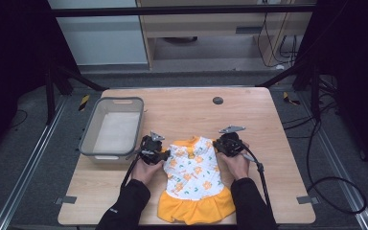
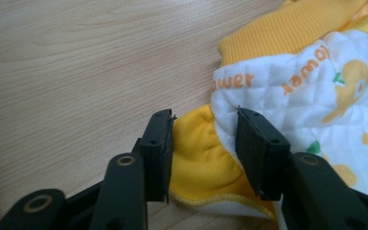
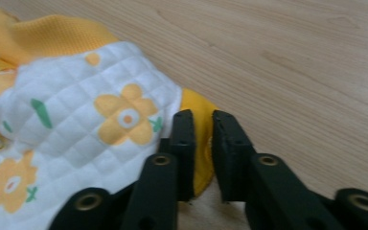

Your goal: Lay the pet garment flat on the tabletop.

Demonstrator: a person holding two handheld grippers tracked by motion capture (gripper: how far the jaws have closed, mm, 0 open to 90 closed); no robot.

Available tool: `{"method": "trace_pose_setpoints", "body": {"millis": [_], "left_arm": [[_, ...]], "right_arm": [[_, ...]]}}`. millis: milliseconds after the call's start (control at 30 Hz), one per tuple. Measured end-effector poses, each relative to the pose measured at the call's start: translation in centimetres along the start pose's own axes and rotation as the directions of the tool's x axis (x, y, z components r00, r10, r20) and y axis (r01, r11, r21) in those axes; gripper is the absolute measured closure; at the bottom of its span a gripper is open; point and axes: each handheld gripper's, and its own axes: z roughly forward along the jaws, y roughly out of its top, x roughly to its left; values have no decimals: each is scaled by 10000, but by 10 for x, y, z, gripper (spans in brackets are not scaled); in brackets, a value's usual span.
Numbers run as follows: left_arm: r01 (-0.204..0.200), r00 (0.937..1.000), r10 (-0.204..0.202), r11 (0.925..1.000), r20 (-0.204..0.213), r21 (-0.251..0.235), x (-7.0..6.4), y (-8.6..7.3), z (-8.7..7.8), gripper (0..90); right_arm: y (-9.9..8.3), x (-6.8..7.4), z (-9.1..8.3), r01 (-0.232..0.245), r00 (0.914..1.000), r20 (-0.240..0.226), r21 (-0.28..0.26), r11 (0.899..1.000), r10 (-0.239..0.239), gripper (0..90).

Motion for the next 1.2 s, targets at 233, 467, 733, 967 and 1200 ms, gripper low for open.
{"method": "trace_pose_setpoints", "body": {"millis": [233,467,733,967,1200], "left_arm": [[265,9995,-263,9996,201,-60,-3,1,0,811],[-310,9994,281,9864,-202,-1612,-5,15,-24,831],[-1477,9849,1191,9563,-1253,-2523,-14,53,-32,789],[-1089,9897,862,9715,-1144,-2106,-13,55,-16,575],[-1032,9945,1040,9715,-75,-2133,-28,54,-20,638]], "right_arm": [[-2,5,-6,-64,10000,-1,-217,9997,64,886],[11,2,-42,273,9996,13,-1703,9850,-275,890],[12,1,-61,528,9831,1832,-3142,9479,60,886],[-4,-4,-48,329,9663,2565,-2006,9791,201,792],[0,-9,-52,179,9867,1620,-2050,9786,158,869]]}}
